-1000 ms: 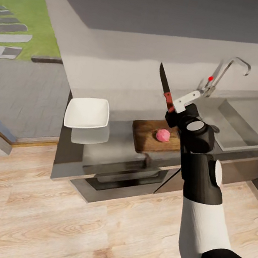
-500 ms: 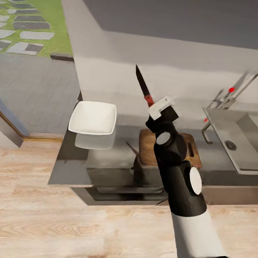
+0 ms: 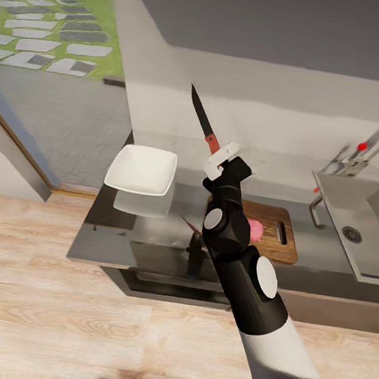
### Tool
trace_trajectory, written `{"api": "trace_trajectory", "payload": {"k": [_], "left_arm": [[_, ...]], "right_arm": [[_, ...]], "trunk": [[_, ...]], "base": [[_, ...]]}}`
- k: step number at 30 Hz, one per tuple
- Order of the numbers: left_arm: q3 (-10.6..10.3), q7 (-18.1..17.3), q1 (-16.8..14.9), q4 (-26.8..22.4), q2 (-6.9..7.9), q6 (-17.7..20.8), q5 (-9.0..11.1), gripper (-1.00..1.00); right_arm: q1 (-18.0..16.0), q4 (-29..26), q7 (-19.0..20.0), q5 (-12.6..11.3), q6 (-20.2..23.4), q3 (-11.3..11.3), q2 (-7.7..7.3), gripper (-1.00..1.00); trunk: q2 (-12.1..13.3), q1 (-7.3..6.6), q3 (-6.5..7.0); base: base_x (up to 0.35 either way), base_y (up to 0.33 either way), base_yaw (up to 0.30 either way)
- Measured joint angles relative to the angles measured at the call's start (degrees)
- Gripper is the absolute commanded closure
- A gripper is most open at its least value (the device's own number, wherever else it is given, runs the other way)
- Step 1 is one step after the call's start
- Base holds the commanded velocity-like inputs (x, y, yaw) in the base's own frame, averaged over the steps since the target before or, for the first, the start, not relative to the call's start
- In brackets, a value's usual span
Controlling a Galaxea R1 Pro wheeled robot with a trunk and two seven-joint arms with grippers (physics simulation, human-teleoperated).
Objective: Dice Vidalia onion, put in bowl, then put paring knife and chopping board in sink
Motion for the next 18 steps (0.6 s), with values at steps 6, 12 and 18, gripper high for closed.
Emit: {"api": "trace_trajectory", "payload": {"k": [6,12,18], "left_arm": [[0.02,0.0,0.0,0.02,-0.04,0.0,0.0,-1.0],[0.02,0.0,0.0,0.08,-0.04,0.0,0.0,-1.0],[0.03,0.0,0.01,0.08,-0.04,0.0,0.01,-1.0]], "right_arm": [[0.01,0.01,-0.06,-0.01,2.18,0.96,0.2,1.0],[0.01,0.05,-0.14,0.44,2.48,4.26,-0.09,1.0],[0.01,0.09,-1.71,1.41,2.13,4.84,-2.78,1.0]], "trunk": [[0.0,0.0,0.0],[0.0,0.0,0.0],[0.01,0.0,0.0]], "base": [[0.0,-0.318,0.269],[0.0,-0.317,0.244],[0.0,-0.317,0.039]]}}
